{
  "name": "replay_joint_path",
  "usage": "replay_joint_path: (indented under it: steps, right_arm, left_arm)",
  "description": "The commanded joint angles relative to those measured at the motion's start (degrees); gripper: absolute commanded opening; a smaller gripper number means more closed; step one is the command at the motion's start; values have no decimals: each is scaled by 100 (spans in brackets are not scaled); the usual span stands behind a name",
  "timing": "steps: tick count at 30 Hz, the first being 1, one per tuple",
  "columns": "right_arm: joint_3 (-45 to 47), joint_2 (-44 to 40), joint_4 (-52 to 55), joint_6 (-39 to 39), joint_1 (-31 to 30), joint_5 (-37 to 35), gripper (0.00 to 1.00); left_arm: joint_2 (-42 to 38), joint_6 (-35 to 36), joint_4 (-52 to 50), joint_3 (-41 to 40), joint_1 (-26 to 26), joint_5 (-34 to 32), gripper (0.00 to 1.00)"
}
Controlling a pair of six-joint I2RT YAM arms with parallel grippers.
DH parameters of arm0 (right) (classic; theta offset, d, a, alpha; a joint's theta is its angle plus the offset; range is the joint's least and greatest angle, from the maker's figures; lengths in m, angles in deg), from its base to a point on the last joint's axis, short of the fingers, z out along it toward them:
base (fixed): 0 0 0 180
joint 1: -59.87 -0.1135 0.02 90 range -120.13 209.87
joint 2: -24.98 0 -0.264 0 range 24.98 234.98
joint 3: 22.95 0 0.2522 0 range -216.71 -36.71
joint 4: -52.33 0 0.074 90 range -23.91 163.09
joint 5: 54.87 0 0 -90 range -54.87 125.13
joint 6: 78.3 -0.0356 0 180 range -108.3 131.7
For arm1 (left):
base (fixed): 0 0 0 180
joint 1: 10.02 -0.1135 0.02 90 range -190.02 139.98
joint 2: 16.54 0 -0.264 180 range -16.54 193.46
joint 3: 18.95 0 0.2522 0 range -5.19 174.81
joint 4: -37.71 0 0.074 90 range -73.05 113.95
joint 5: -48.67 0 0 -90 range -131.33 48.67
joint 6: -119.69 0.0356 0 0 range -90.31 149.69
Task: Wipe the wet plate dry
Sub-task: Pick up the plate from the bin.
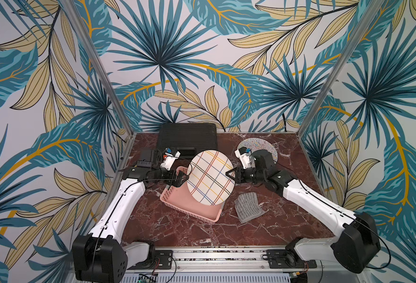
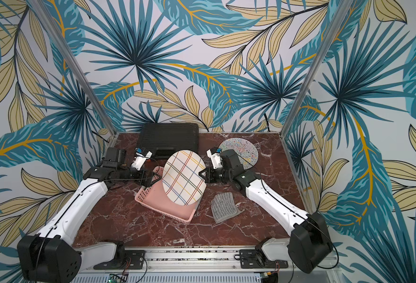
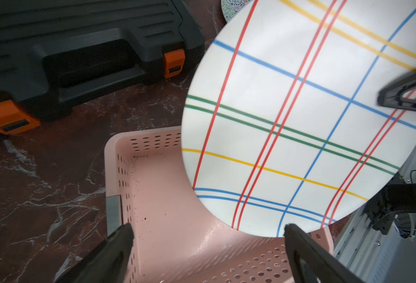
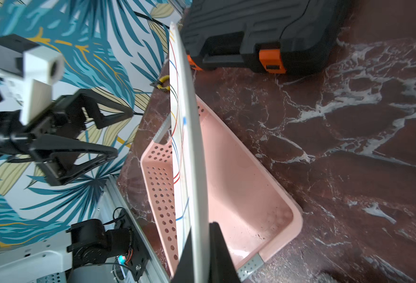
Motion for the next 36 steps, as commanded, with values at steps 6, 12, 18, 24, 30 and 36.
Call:
replay_joint_path:
  steps: [6,12,18,24,30,36]
  right_arm:
    - [614,-768,-693,-284,226,1244,0]
    - [770,-821,-1159,-459,228,1612,0]
    - [767,-877,-1258,-411,227,1763,0]
    - [676,-1052,-734,-235,337,1515,0]
    - [765,-1441,-506,-512,717,1239,0]
    - [826,-1397,-1112,-883,719,1771,0]
  left_arm:
    - [278,-321,-162,610,-40,1795,100]
    - [337,-366,-262,641,-15,2640,94]
    - [355,-186,-539,714,3,2821,85]
    - [235,-332,-346,843,11,2272,99]
    - [-33,-606,168,724,-12,1520,100]
    - [52,-861,313,685,3,1953,100]
